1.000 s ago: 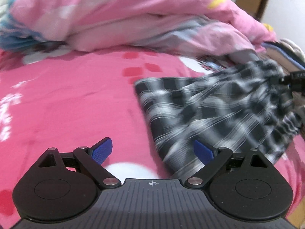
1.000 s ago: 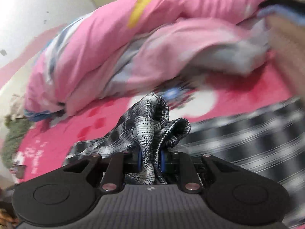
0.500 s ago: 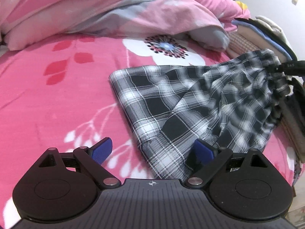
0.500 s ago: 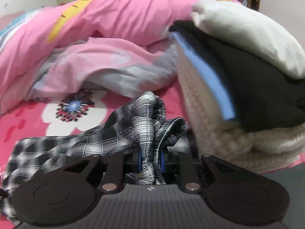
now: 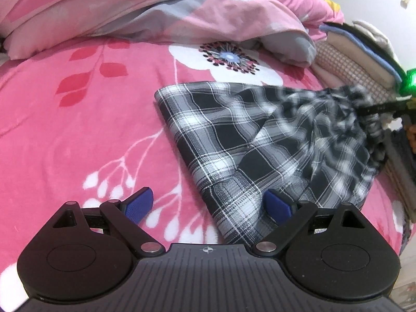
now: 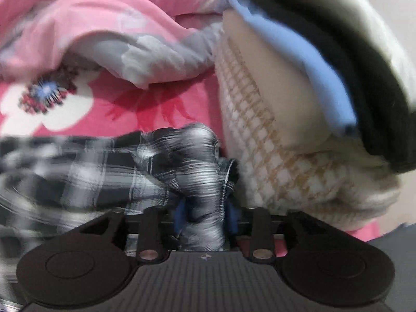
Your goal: Fold clothes
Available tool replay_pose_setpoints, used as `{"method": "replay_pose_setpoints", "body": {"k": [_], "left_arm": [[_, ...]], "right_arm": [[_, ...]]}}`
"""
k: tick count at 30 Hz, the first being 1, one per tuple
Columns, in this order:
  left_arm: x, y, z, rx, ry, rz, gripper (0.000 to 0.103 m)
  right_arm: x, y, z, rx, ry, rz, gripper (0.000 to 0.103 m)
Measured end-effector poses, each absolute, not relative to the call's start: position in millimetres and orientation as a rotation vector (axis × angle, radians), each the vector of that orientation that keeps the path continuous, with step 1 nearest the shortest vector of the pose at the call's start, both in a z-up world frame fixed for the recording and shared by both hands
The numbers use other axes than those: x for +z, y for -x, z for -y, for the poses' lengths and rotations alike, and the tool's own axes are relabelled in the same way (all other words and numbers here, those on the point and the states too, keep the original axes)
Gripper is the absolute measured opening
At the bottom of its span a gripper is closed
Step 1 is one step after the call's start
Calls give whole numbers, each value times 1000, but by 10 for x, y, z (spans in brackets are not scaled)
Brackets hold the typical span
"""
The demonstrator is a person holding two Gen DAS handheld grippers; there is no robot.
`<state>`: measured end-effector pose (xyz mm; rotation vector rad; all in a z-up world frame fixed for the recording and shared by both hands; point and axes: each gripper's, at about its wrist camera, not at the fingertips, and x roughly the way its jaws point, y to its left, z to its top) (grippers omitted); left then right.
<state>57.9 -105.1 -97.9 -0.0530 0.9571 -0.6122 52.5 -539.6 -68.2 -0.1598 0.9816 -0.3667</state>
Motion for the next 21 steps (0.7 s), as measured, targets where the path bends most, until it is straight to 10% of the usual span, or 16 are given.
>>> {"method": "replay_pose_setpoints", "body": {"k": [16, 18, 21], "left_arm": [[-1052, -1119, 732, -660, 443, -1006, 86], [-1118, -1183, 772, -673, 466, -1038, 79], [-1186, -1232, 829, -688, 469, -1059, 72]], "right_arm": [[-615, 755, 2737, 518, 302, -644, 44], [-805, 873, 2417, 544, 429, -639, 63], [-1007, 987, 2172, 530, 578, -611, 66]]}}
